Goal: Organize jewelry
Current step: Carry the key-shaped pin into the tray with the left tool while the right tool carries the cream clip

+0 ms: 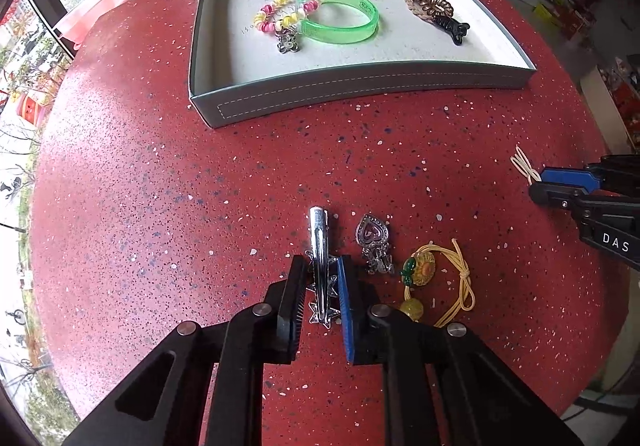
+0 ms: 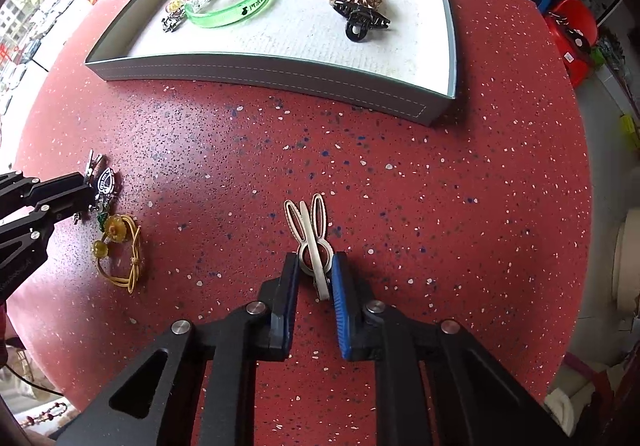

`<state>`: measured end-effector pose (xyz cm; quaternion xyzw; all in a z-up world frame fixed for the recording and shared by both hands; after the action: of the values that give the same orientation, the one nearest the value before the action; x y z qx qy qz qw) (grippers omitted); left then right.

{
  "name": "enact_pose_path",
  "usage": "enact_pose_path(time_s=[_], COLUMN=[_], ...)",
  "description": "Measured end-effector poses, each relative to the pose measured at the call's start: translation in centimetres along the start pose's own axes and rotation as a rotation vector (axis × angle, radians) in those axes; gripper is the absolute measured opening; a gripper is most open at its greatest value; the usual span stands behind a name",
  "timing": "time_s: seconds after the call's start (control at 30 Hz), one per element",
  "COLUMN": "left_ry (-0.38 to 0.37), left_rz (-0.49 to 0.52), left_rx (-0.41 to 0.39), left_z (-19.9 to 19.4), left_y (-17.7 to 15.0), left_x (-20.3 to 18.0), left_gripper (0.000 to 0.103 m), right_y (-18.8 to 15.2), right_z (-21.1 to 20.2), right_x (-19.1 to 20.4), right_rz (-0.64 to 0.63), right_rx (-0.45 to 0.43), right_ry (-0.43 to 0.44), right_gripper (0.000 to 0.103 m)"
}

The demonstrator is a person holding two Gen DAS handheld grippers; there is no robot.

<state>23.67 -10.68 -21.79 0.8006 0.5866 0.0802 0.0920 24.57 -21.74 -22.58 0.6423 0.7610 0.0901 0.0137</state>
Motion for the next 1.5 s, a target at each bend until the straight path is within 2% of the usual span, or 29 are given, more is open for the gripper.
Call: enact_pose_path(time_s=[0.07, 0.1, 0.2, 0.43, 0.57, 0.67, 0.73, 0.9, 1.13, 1.5], left_ry=[-0.010, -0.016, -0.034, -0.061, -0.068, -0.068, -0.065, -0.066, -0.066, -0.087], left_rz=[-0.008, -0.012, -0.033, -0.059, -0.067, -0.069, -0.068, -0.073, -0.075, -0.106], left_rx=[0.001, 0.001, -0.002, -0.027, -0.042, -0.041, -0.040, -0.033, -0.029, -0.047], left_z=[-0.1, -0.3, -0.9, -2.8, -4.0, -4.3, -4.4, -4.0, -3.5, -4.4], left_y=[0.0, -0.1, -0.4, -0.8, -1.1, -1.4, -1.4, -1.4, -1.3, -0.6], left_x=[0.2, 0.4, 1.7, 3.1, 5.0, 4.9, 4.9, 4.3, 3.8, 4.5], left_gripper=[0.034, 0.034, 0.034, 0.034, 0.034, 0.034, 0.034, 0.034, 0.034, 0.034], right_y=[-0.3, -0.3, -1.0, -1.3, -1.3, -1.2, -1.6, -1.6, -1.5, -1.7], right_z=[-0.2, -0.4, -1.5, -3.2, -3.3, -2.9, -2.1, -0.8, -0.6, -4.6], right_x=[0.0, -0.1, -2.2, -3.4, -3.7, -3.6, -3.2, -2.3, -1.1, -2.9], right_rz=[0.019, 0.030, 0.084, 0.187, 0.194, 0.175, 0.169, 0.122, 0.081, 0.226], right_rx=[-0.011, -0.021, -0.055, -0.101, -0.074, -0.057, -0.042, 0.000, 0.010, -0.100], right_ry=[0.005, 0.006, 0.036, 0.120, 0.163, 0.110, 0.113, 0.065, -0.001, 0.159], right_gripper=[0.016, 0.008, 0.003, 0.002, 0.002, 0.005, 0.010, 0.010, 0.009, 0.009])
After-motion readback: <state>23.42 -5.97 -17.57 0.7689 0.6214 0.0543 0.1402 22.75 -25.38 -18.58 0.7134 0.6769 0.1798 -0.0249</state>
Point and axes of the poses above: each gripper's, at about its wrist camera, not at the fingertips, and z roughly the way its jaws point, x to its left, y to its top, the point moved 6 cm from there along z, roughly the way its jaws point, and after that the axes turned 5 degrees about y, right-handed, at the moved point
